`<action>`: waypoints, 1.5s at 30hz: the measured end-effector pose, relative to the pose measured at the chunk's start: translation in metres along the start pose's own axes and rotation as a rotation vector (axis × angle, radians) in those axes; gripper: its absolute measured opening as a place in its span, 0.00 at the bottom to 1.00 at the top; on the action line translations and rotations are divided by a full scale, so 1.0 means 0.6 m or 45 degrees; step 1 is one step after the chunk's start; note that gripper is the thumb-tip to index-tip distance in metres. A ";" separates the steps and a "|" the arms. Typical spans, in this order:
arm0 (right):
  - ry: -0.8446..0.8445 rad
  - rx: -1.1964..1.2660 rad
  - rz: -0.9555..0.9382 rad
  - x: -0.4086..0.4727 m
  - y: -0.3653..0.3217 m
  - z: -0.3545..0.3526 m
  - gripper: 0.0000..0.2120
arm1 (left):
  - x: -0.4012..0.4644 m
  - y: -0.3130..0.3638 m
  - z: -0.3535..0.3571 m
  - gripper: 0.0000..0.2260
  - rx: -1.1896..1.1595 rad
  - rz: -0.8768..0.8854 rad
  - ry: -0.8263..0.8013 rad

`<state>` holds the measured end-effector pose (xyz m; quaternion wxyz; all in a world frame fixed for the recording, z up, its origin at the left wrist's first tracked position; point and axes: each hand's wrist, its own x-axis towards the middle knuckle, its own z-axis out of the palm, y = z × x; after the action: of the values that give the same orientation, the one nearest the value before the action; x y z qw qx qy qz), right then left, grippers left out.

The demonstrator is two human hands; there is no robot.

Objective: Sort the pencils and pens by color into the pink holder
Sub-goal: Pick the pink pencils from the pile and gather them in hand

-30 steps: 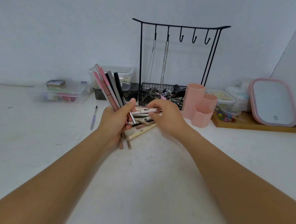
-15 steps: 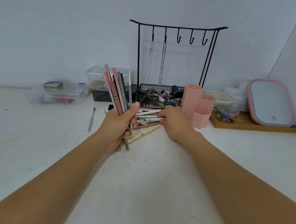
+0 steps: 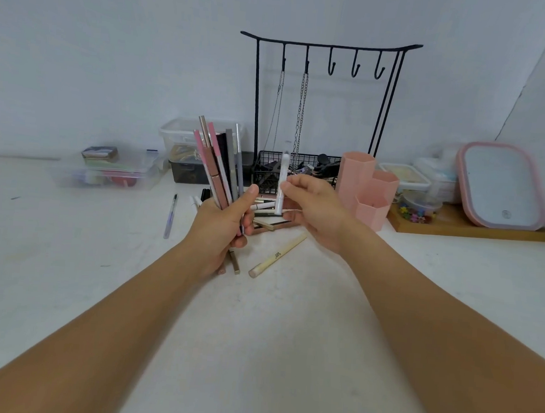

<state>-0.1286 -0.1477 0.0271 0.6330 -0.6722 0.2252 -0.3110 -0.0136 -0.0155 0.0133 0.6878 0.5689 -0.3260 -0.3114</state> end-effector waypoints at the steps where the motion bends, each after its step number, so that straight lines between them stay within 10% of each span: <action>1: -0.070 0.147 0.069 -0.003 0.002 -0.002 0.03 | 0.000 0.000 0.000 0.14 -0.006 0.005 0.003; 8: -0.681 0.235 0.472 -0.026 0.001 -0.051 0.10 | -0.002 0.002 0.000 0.12 -0.043 -0.009 -0.021; 16: -0.296 0.140 0.147 -0.017 -0.008 -0.037 0.06 | -0.010 0.004 0.005 0.15 0.054 0.006 -0.094; 38: -0.329 -0.279 -0.082 -0.032 -0.069 0.021 0.11 | -0.010 0.007 0.001 0.08 0.232 0.049 -0.209; 41: -0.379 -0.162 -0.020 -0.036 -0.082 0.031 0.25 | -0.010 0.003 0.000 0.07 0.324 0.040 -0.259; 45: -0.276 0.117 -0.023 -0.047 -0.089 0.058 0.15 | -0.018 -0.005 0.010 0.09 0.437 0.068 -0.339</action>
<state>-0.1289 -0.0978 0.0760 0.6809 -0.6742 0.1347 -0.2521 -0.0249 -0.0110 0.0104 0.5398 0.6225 -0.4773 -0.3054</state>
